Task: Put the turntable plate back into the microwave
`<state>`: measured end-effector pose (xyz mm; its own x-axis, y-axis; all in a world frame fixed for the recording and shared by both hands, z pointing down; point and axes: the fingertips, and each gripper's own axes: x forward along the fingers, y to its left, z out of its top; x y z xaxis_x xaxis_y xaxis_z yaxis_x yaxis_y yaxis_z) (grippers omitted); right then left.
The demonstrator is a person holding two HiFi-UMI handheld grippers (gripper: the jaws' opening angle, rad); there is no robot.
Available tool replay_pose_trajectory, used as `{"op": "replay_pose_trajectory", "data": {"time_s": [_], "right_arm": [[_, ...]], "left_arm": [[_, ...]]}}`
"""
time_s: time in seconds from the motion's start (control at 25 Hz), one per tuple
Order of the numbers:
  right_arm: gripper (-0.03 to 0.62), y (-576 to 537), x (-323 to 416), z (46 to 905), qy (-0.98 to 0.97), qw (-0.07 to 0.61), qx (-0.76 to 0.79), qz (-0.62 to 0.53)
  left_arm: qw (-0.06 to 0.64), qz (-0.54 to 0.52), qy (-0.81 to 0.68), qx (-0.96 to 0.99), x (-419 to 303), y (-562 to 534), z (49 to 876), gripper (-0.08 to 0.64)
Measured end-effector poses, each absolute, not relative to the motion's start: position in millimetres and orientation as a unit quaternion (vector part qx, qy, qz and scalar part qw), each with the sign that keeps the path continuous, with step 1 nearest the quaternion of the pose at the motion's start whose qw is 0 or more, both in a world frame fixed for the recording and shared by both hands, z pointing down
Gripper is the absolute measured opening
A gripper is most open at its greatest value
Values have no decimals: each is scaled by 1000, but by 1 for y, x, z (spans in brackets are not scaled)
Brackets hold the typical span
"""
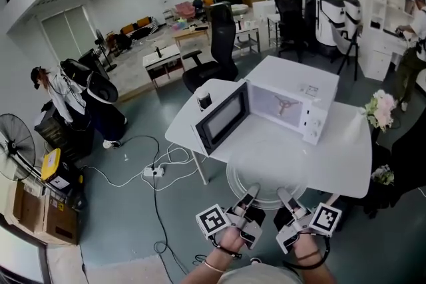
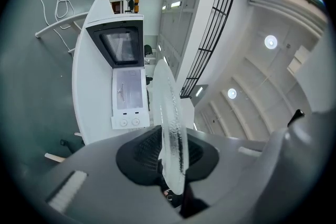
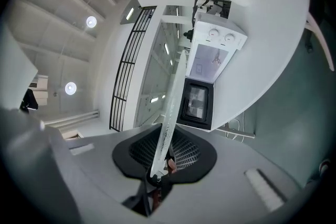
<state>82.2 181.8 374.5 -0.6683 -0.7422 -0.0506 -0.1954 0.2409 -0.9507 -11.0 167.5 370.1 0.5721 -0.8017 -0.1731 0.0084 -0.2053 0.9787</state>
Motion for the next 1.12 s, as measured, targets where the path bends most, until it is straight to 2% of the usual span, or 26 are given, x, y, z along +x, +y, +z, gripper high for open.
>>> {"op": "replay_pose_trajectory", "data": {"time_s": [0.56,1.12], "right_arm": [[54,80,84,398,724,260,-347,-536],[54,-44,67,406,699,293,-384,-527]], "left_arm": [[585,-347,-274,680,-8,61,394,40],[611,-283,-244,698,-19,-75,411,41]]}}
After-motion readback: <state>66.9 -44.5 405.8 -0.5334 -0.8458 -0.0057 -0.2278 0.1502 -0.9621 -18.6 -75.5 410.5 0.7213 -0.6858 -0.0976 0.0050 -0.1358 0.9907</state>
